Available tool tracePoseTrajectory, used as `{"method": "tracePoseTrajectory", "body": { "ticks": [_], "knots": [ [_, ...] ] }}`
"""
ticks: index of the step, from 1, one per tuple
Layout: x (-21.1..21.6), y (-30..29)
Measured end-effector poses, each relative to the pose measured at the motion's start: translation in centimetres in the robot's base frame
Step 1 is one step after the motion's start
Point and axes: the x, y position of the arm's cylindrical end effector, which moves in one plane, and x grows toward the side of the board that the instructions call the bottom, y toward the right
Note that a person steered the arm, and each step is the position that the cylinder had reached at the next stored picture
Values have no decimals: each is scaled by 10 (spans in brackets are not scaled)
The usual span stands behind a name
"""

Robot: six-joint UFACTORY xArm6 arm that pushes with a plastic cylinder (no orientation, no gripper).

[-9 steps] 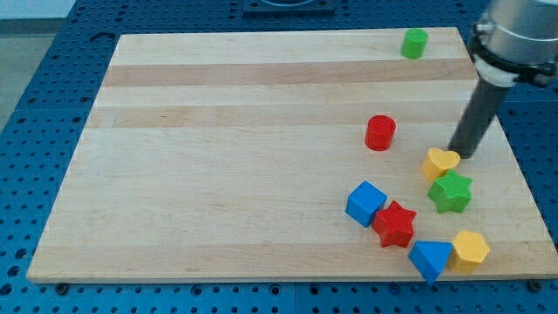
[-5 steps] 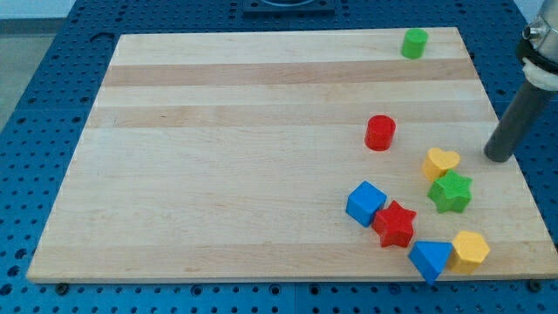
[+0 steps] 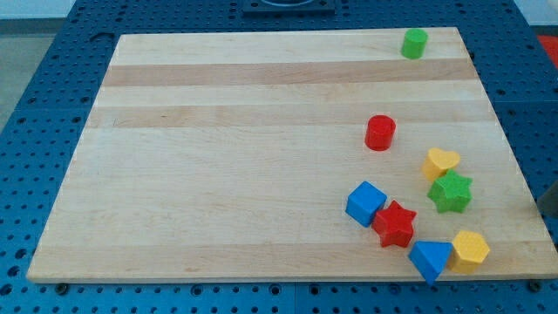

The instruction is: Slide green star above blue cube

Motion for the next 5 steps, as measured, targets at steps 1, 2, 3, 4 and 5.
{"method": "tracePoseTrajectory", "body": {
  "ticks": [1,2,3,4,5],
  "knots": [
    [5,-57],
    [-22,-99],
    [-52,-115],
    [-60,-144],
    [-63,-192]
  ]
}}
